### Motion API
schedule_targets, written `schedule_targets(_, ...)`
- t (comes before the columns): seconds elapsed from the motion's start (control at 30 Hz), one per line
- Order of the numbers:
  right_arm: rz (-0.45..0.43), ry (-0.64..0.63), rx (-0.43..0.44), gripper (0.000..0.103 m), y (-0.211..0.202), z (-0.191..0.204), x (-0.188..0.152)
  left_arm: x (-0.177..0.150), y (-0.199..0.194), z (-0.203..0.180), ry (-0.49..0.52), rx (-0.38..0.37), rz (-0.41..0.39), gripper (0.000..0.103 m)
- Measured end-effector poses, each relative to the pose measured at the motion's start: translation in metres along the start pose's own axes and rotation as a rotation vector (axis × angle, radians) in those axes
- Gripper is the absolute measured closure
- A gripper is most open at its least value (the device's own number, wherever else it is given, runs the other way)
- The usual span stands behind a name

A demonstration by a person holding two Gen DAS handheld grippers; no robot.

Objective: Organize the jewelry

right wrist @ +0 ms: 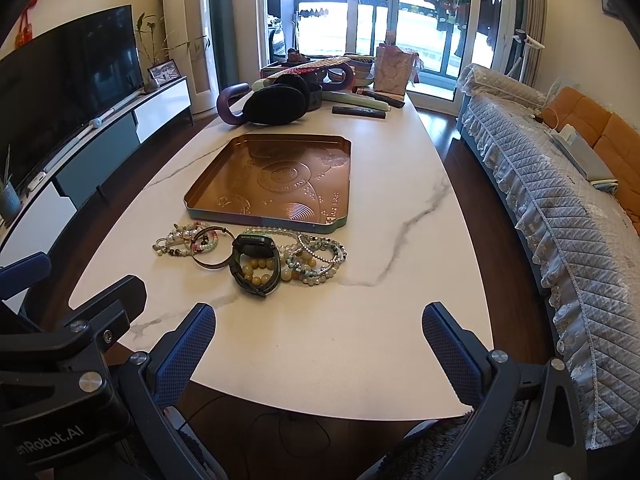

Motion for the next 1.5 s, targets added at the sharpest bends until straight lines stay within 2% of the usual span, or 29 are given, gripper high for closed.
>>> schedule_targets(0.4, 0.018, 0.002, -0.004, 0.000, 0.007, -0.005, -0.006, -0.008, 0.011, 0.001, 0.012, 0.018, -0.010, 0.000)
schedule_targets(0.57, 0.032, 0.002, 0.045, 0.000, 0.021, -0.004, -0.009, -0.010, 0.019, 0.000, 0.016, 0.019, -0.031, 0.000)
schedule_targets(0.73, 0.054, -0.028, 0.032, 0.000, 0.040, 0.000, -0.013, -0.016, 0.048, 0.004, -0.027, -0.080, 0.040, 0.000)
schedule_targets(0.83, 0.074, -0.055, 0.042, 0.003, 0.057, 0.004, -0.016, -0.017, 0.063, 0.006, -0.004, -0.062, 0.064, 0.000)
schedule_targets(0.9, 0.083, -0.052, 0.097, 0.013, 0.067, 0.005, -0.018, -0.014, 0.069, 0.008, 0.021, -0.026, 0.046, 0.000)
schedule_targets(0.97, 0.090, -0.048, 0.137, 0.022, 0.076, 0.004, -0.018, -0.010, 0.072, 0.009, 0.044, -0.027, 0.030, 0.000)
schedule_targets(1.07, 0.031, -0.053, 0.155, 0.024, 0.079, -0.003, -0.011, -0.001, 0.086, 0.022, 0.017, -0.050, 0.064, 0.000)
schedule_targets(1.17, -0.065, -0.094, 0.188, 0.024, 0.075, -0.007, 0.002, 0.007, 0.101, 0.037, 0.015, -0.054, 0.089, 0.000)
schedule_targets(1.23, -0.077, -0.126, 0.199, 0.021, 0.076, -0.009, 0.012, 0.013, 0.107, 0.045, 0.021, -0.064, 0.085, 0.000)
schedule_targets(1.27, -0.067, -0.137, 0.194, 0.010, 0.079, -0.008, 0.016, 0.017, 0.110, 0.049, 0.022, -0.068, 0.081, 0.000)
schedule_targets(1.3, -0.049, -0.160, 0.189, 0.003, 0.083, -0.009, 0.023, 0.020, 0.113, 0.052, 0.023, -0.060, 0.079, 0.001)
schedule_targets(1.4, -0.070, -0.199, 0.232, 0.000, 0.083, -0.009, 0.044, 0.033, 0.125, 0.058, 0.035, -0.066, 0.087, 0.007)
schedule_targets(1.47, -0.095, -0.239, 0.324, 0.000, 0.081, -0.003, 0.059, 0.040, 0.131, 0.058, 0.051, -0.077, 0.088, 0.026)
schedule_targets(1.5, -0.105, -0.262, 0.353, 0.000, 0.082, 0.002, 0.065, 0.043, 0.136, 0.059, 0.058, -0.076, 0.087, 0.032)
Point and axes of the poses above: each gripper's, at about its wrist camera, not at the fingertips, and y roughly the way its jaws point, z to its left, x to its top, the point moved 6 cm from there along y, roughly the way its jaws point, and after that the axes turned 8 degrees about z, right-handed, at the moved point
